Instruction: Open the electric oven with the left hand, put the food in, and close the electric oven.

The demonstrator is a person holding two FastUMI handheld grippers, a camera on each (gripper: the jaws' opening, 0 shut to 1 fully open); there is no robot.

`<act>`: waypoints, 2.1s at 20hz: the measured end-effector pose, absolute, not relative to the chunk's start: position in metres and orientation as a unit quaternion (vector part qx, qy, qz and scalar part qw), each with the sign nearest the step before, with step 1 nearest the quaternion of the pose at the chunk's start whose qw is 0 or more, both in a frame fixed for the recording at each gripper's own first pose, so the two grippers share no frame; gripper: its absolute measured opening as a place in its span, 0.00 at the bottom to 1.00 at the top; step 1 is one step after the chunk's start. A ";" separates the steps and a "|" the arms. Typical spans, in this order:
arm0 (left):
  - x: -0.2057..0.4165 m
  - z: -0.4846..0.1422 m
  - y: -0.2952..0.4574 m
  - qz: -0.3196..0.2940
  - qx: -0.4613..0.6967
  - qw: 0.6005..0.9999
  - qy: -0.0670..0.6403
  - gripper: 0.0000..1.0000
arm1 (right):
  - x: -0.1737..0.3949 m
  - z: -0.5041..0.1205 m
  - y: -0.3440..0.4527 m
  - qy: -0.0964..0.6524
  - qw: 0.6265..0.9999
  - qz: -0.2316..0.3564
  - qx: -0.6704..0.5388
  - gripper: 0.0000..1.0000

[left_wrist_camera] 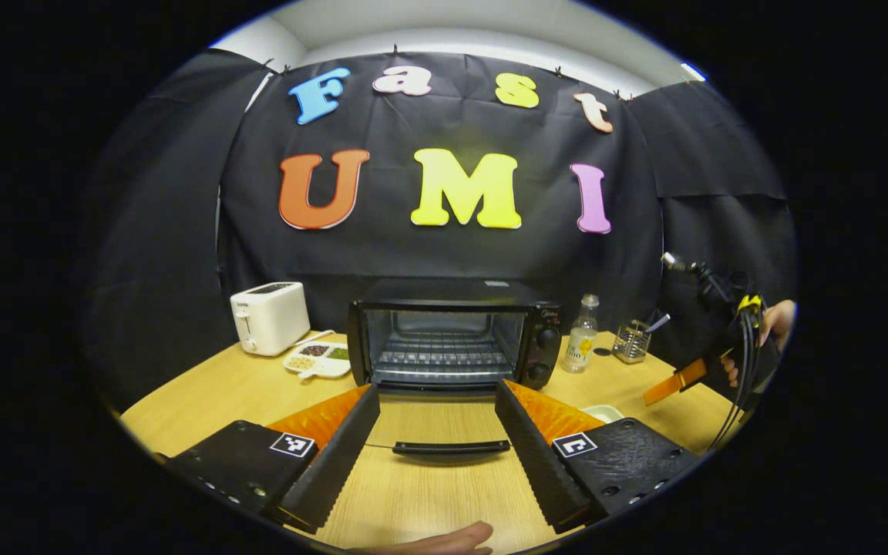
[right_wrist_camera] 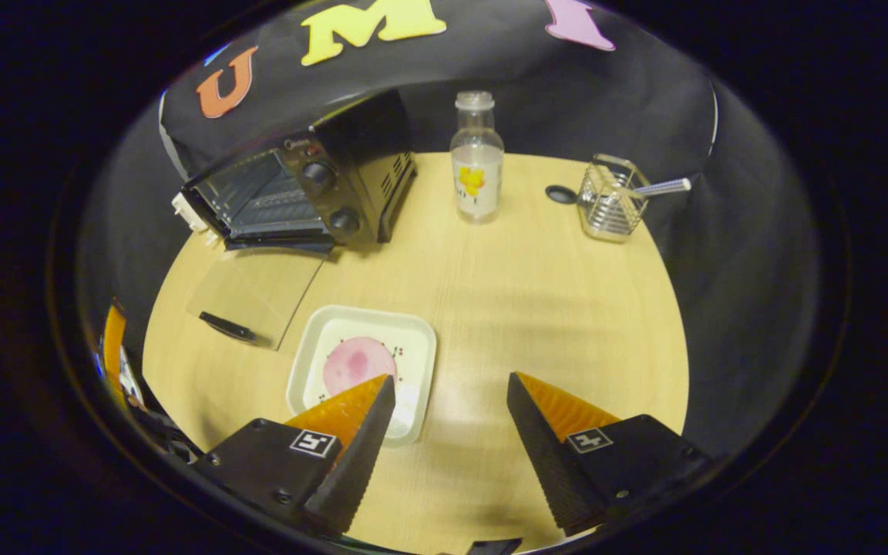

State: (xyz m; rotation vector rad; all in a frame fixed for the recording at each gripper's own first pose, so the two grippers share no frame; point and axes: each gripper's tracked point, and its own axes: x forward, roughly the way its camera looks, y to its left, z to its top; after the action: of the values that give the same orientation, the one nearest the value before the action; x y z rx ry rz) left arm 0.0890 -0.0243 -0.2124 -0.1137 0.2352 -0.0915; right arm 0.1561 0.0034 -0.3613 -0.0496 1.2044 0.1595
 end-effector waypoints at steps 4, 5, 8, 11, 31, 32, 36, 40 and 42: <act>0.070 -0.185 -0.008 -0.029 -0.053 0.993 0.100 0.96 | 0.154 -0.391 0.016 0.630 0.773 0.080 -0.005 0.77; 0.067 -0.174 -0.004 -0.025 -0.050 0.994 0.091 0.96 | 0.153 -0.395 0.018 0.640 0.765 0.080 0.001 0.75; 0.059 -0.149 0.006 -0.017 -0.039 0.997 0.066 0.96 | 0.145 -0.408 0.034 0.675 0.730 0.100 0.042 0.63; 0.051 -0.136 0.014 -0.004 -0.028 0.998 0.063 0.96 | 0.149 -0.419 0.032 0.703 0.698 0.119 0.075 0.31; 0.051 -0.118 0.024 0.061 -0.003 0.996 0.066 0.96 | 0.142 -0.404 -0.024 0.676 0.667 0.174 0.262 0.04; 0.053 -0.121 0.024 0.060 -0.004 0.996 0.068 0.96 | 0.141 -0.401 -0.028 0.675 0.670 0.170 0.259 0.04; 0.055 -0.137 0.038 0.071 -0.008 0.994 0.077 0.96 | 0.141 -0.375 -0.028 0.664 0.689 0.166 0.237 0.01; 0.051 -0.149 0.056 0.083 -0.012 0.993 0.083 0.96 | 0.142 -0.340 -0.003 0.649 0.704 0.182 0.222 0.04; 0.049 -0.154 0.065 0.085 -0.016 0.993 0.085 0.96 | 0.142 -0.322 0.017 0.643 0.709 0.196 0.216 0.04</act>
State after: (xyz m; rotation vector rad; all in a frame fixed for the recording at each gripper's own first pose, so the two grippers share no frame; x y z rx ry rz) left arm 0.0486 0.0655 -0.1542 -0.0316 0.1714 0.1708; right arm 0.1415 0.0169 -0.3216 0.4797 1.4267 0.4342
